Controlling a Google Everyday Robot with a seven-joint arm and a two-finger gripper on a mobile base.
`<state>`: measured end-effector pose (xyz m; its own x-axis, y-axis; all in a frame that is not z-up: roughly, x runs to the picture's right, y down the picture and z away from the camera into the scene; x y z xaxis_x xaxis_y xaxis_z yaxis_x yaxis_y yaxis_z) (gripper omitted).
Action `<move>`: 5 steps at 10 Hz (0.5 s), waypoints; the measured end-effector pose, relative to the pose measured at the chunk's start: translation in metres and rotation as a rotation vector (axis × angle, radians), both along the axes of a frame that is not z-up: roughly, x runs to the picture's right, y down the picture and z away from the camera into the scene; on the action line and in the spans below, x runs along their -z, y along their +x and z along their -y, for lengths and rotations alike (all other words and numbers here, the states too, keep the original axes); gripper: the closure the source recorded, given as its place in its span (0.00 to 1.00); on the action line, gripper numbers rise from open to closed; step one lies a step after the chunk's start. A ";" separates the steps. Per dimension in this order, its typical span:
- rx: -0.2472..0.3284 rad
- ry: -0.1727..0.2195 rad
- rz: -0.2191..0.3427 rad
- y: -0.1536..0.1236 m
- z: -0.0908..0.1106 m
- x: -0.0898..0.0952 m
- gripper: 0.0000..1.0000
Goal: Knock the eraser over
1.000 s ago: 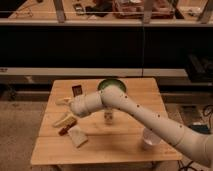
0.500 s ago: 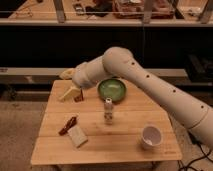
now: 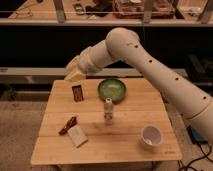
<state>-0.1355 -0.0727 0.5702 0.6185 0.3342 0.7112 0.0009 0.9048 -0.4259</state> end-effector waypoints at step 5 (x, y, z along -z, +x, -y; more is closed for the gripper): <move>0.083 0.044 -0.125 0.015 -0.001 -0.061 0.54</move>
